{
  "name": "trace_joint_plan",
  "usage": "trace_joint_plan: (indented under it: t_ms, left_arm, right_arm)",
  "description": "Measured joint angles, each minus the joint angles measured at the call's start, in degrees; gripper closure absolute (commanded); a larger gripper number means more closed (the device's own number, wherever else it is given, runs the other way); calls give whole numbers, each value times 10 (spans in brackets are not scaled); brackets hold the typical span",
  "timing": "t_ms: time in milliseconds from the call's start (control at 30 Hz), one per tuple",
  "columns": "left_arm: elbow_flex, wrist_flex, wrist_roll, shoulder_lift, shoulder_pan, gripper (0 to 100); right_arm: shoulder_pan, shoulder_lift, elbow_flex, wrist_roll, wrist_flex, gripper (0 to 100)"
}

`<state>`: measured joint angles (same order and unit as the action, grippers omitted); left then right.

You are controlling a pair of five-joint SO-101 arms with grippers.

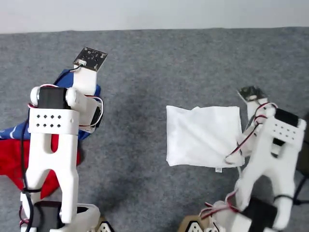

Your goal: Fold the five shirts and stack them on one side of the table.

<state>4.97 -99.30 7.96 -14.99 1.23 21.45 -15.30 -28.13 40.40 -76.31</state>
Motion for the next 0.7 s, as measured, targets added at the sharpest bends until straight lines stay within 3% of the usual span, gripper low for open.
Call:
trace_joint_plan:
  t_ms: [200, 400, 700]
  left_arm:
    - [0, 0, 0, 0, 0, 930]
    - [0, 0, 0, 0, 0, 930]
    - [0, 0, 0, 0, 0, 930]
  right_arm:
    - [-75, -10, -2, 0, 142, 989]
    - [-104, 129, -1, 0, 290, 989]
    - [-88, 359, 151, 0, 320, 989]
